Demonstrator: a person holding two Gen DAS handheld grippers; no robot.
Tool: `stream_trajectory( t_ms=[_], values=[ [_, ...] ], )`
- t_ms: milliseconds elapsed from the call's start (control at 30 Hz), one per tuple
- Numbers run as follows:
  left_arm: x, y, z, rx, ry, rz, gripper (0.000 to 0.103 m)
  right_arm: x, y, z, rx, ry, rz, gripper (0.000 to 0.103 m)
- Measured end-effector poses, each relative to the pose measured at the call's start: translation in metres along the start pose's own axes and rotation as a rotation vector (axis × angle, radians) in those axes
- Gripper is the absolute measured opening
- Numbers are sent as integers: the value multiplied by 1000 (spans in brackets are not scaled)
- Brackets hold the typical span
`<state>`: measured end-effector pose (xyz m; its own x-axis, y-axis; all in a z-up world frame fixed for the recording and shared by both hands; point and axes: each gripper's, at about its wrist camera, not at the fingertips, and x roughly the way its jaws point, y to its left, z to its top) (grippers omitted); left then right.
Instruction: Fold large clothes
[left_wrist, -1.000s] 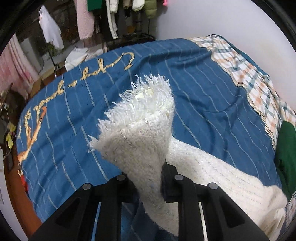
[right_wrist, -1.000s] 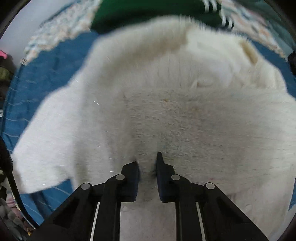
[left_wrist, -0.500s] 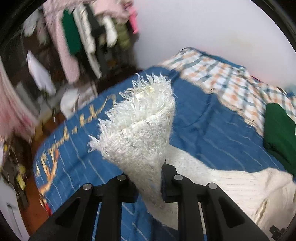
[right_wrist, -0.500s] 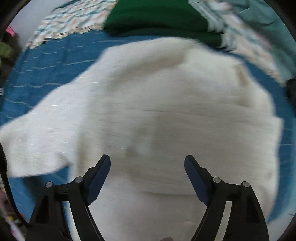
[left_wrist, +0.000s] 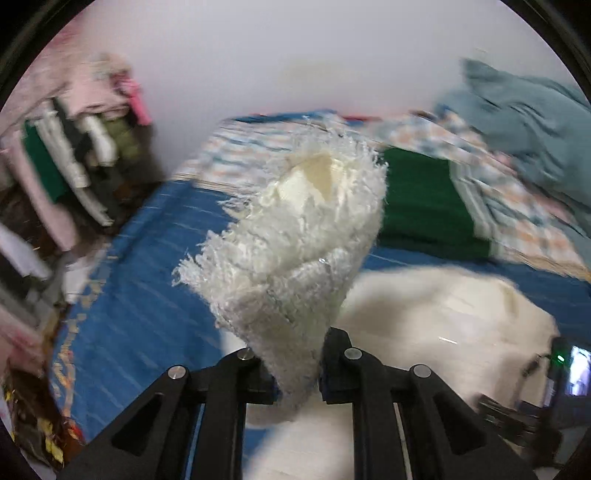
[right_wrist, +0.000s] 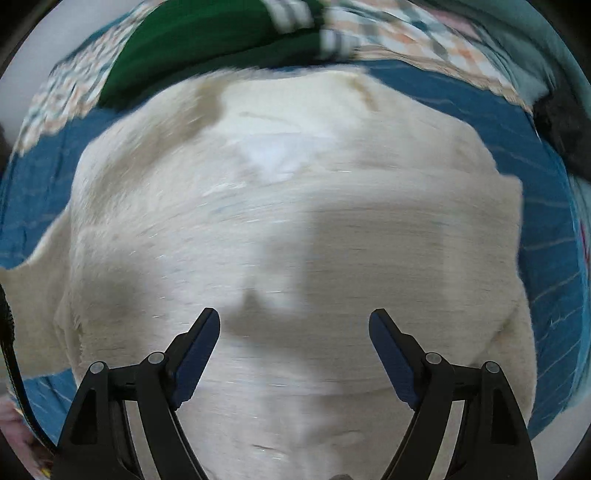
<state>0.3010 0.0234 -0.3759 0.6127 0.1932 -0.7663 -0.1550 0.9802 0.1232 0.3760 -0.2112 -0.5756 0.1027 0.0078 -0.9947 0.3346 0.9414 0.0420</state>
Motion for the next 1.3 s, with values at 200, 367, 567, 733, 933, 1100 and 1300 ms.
stream_trajectory(
  t_ms=[200,367,567,733,933,1100,1300],
  values=[
    [0,-163,-30,111,134,-201,12,-11,-130,3,133,18,61,84],
    [27,-255,-69,229,258,-206,19,-13,-225,-5,204,56,77,85],
    [46,-270,-91,248,347,-233,66,-13,-300,-21,236,70,163,85],
    [11,-248,-74,172,300,-273,79,-27,-319,-32,207,57,250,84],
    [-9,-176,-82,122,312,-150,90,-11,-265,-21,31,105,316,84],
    [18,-116,-132,122,391,120,90,41,-198,-15,-220,235,263,69],
    [56,-77,-167,83,438,248,90,49,-282,3,190,131,273,25]
  ],
)
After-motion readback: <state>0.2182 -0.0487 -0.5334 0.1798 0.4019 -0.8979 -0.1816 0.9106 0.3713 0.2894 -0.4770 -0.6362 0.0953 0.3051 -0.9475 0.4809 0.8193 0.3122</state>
